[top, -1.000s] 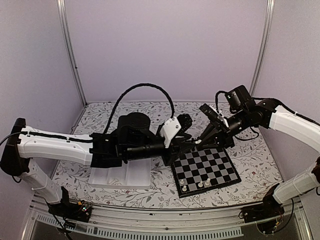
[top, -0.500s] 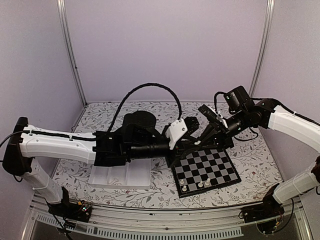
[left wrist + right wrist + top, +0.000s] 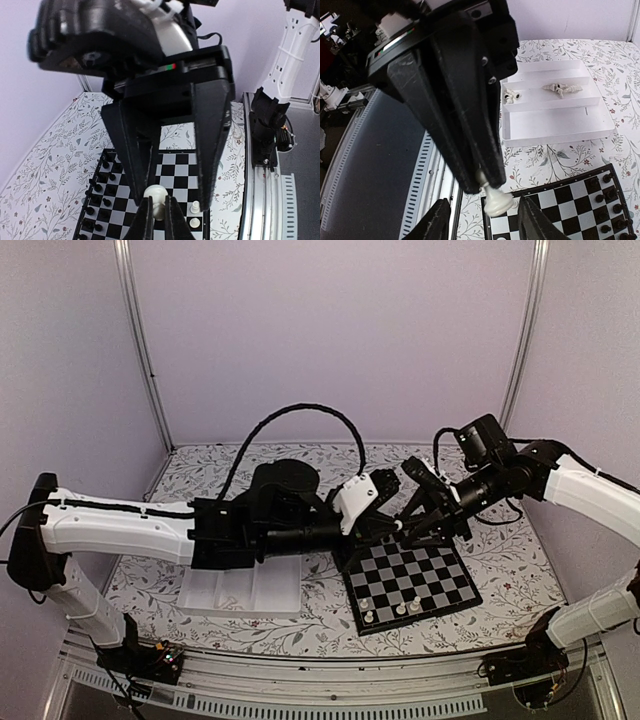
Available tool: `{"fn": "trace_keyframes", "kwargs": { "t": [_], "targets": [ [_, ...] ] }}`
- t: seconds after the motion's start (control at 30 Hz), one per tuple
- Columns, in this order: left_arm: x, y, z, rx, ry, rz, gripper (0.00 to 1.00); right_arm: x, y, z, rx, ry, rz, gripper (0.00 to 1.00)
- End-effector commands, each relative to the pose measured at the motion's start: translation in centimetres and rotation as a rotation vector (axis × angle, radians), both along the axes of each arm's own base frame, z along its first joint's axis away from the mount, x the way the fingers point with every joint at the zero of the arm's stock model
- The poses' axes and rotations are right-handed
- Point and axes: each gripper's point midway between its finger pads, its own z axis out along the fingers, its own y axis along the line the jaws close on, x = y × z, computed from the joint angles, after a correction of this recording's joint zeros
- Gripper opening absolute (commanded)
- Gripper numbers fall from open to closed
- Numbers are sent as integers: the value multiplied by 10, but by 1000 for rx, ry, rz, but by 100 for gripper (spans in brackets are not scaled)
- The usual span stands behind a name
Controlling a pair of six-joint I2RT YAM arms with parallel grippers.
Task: Set up the chess pieces on the board
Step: Place the chess piece on the chessboard.
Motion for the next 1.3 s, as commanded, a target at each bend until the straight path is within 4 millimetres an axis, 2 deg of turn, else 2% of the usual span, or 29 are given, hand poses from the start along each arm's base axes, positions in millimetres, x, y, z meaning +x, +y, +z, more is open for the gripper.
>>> {"fn": "trace_keyframes", "kwargs": {
  "t": [0.0,0.1,0.17,0.27,0.33,0.4,0.5,0.67,0.83,1.27],
  "targets": [
    [11,3,2,33,43,29,3,-1,-30,-17,-78,-106,-65,52],
    [10,1,-23,152,103,5,3,13,-57,-30,-96,-109,-167,54],
    [7,0,-45,244,137,-11,3,30,-76,-39,-94,-104,-257,54],
    [-1,-3,-77,367,204,-57,3,66,-107,-54,-97,-77,-442,54],
    [-7,-6,-98,434,247,-87,3,82,-121,-67,-105,-37,-543,54],
    [-13,-9,-116,493,292,-121,3,91,-130,-78,-120,-23,-599,54],
    [-15,-16,-133,540,331,-140,2,103,-137,-84,-165,-33,-655,54],
    [-15,-28,-157,606,371,-158,2,102,-137,-87,-163,-38,-655,54],
    [-7,-29,-180,687,388,-116,2,102,-137,-88,-165,-38,-652,54],
    [-5,-18,-200,752,443,-91,2,102,-136,-92,-165,-19,-639,54]
  ]
}}
